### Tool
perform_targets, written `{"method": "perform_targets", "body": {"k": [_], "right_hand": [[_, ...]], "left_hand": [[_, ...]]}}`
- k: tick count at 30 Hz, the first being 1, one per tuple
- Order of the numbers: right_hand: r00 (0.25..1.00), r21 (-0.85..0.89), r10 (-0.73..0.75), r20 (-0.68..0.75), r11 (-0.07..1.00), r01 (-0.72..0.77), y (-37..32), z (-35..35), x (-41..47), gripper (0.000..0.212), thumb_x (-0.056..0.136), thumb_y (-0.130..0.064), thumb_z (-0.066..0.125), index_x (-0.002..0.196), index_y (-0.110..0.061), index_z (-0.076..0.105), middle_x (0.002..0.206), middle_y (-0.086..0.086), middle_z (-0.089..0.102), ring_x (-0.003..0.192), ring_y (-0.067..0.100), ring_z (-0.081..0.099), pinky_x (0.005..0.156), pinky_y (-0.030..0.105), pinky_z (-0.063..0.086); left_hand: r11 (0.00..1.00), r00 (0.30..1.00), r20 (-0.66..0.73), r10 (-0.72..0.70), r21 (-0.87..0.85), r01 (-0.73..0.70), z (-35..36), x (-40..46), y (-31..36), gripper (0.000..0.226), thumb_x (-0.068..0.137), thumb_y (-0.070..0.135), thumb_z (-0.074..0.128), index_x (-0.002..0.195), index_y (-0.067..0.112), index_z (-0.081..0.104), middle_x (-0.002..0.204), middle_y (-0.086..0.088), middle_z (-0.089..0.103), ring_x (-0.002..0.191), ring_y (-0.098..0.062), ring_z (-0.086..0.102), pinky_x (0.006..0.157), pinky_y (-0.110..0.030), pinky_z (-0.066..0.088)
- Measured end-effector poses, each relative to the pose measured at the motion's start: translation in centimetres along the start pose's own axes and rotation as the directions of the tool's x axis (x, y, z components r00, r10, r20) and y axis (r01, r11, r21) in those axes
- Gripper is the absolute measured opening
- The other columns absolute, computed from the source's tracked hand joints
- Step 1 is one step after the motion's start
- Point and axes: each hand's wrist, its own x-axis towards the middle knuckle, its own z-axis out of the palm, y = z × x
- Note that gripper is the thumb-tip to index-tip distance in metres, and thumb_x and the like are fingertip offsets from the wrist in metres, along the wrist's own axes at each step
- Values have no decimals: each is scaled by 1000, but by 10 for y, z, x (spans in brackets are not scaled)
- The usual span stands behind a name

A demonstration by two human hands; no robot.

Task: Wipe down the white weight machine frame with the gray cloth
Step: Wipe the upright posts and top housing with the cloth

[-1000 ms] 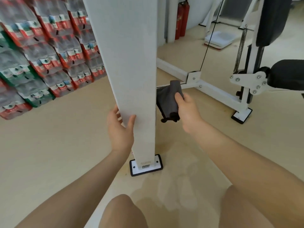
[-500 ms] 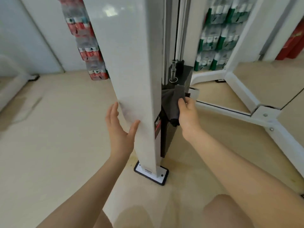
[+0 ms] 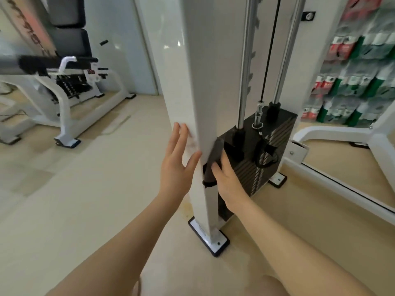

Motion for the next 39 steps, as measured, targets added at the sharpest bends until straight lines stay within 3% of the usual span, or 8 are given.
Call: {"method": "perform_targets", "body": {"k": [5,9,14,17,21,29,35,39], "right_hand": [[971,-100,-221,-90,972,211,-39,3,17,51,97,-14,43,136,-43,28,136,-16,45,125,-3,41,109,28,33],[902,-105,-422,-87,905,413,-73,8,37,54,91,-18,50,130,-49,28,130,-29,43,125,-5,40,105,17,36],[961,-26,-274,-33,962,273,-38,4,30,52,93,-12,50,132,-38,29,127,-14,47,115,-6,48,90,13,45],[990,-38,-135,-26,990,134,-22,2,23,51,95,-19,47,141,-27,26,126,-7,50,109,-6,50,78,7,46],[979,-99,-201,-34,975,197,-42,1,25,45,95,-16,49,137,-26,36,120,-13,55,108,-7,53,83,8,45],[923,-139,-385,1,914,381,-131,7,46,60,91,-14,55,142,-27,25,125,-17,46,112,-4,47,91,14,45],[980,-161,-196,18,967,196,-66,-3,29,59,92,-14,54,141,-31,25,123,-19,47,111,-5,47,85,7,43],[1000,-198,-8,2,980,9,-6,-9,5,63,93,-18,53,145,-32,21,127,-19,43,108,-9,44,79,-3,39]], "left_hand": [[1000,1000,0,-6,-7,6,-1,-1,2,70,89,19,58,136,41,12,145,25,11,131,12,19,103,-29,41],[1000,1000,3,-1,-21,1,0,1,-2,71,88,19,58,136,44,13,140,36,10,134,9,19,106,-39,38],[1000,1000,-17,9,-30,-9,-1,1,-3,71,88,12,59,136,42,16,140,35,12,136,-1,23,105,-40,39],[999,999,-33,14,-35,-15,-1,1,-2,70,88,14,60,135,42,16,142,27,14,131,7,24,100,-22,41],[998,1000,-19,-1,-56,0,-3,2,1,70,87,12,61,135,38,17,143,20,17,126,12,23,86,-2,39],[992,995,101,-22,126,9,-36,13,10,53,92,8,51,138,31,38,148,12,30,132,1,25,96,-2,21],[997,992,101,-81,-2,82,-27,7,11,63,90,-5,39,140,33,32,148,16,25,136,-5,26,108,-27,30],[995,983,160,-89,-34,96,-19,-10,3,70,88,-6,36,142,38,24,146,22,22,137,-7,26,110,-29,29]]}}
